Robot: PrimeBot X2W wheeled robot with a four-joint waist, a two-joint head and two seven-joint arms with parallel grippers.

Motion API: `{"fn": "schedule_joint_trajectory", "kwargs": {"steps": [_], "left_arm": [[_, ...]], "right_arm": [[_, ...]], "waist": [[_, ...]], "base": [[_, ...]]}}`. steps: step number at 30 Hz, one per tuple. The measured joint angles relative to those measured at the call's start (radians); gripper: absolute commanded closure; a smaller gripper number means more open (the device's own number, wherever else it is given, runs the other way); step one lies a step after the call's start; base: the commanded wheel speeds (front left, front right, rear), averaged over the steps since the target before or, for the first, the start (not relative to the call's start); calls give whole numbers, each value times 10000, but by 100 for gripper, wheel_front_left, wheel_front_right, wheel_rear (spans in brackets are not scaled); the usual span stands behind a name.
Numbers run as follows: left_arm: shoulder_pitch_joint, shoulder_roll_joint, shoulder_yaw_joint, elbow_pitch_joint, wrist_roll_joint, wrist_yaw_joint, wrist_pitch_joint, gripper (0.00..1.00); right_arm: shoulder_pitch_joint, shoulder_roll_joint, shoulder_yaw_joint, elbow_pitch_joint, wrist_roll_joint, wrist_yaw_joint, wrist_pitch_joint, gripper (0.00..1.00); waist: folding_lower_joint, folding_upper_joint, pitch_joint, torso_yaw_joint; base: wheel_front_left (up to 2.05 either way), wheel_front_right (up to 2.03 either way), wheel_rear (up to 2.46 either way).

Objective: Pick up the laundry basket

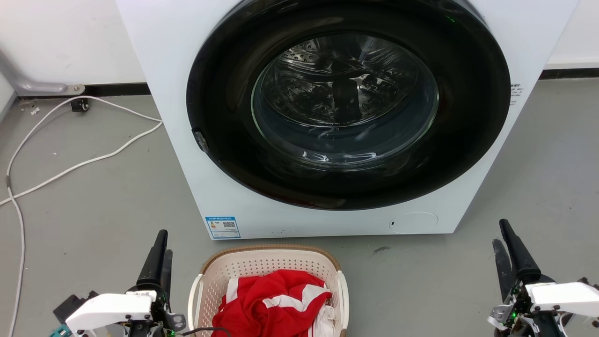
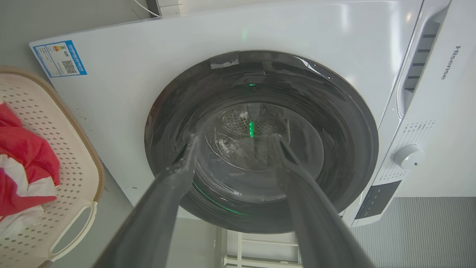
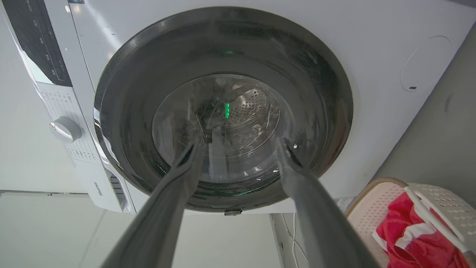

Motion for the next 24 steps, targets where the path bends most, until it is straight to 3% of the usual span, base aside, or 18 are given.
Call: {"fn": "schedule_joint_trajectory", "kwargs": {"steps": [18,19,24], "left_arm": [[15,6,-477,-1026,3981,771,-851,0],[20,6,-585,-1133,4550,874,-976,0],[63,8,-694,-1279,5388,1034,-1147,0]], "right_arm": [[228,2,500,-1271,-4832,0,-851,0],[250,2,610,-1333,-5519,0,-945,0],[323,2,725,-1427,-6403,0,-1135,0]], "waist": [[0,0,30,-2],[0,0,32,-5],[0,0,35,-15]], "base": [[0,0,0],[0,0,0],[0,0,0]]}}
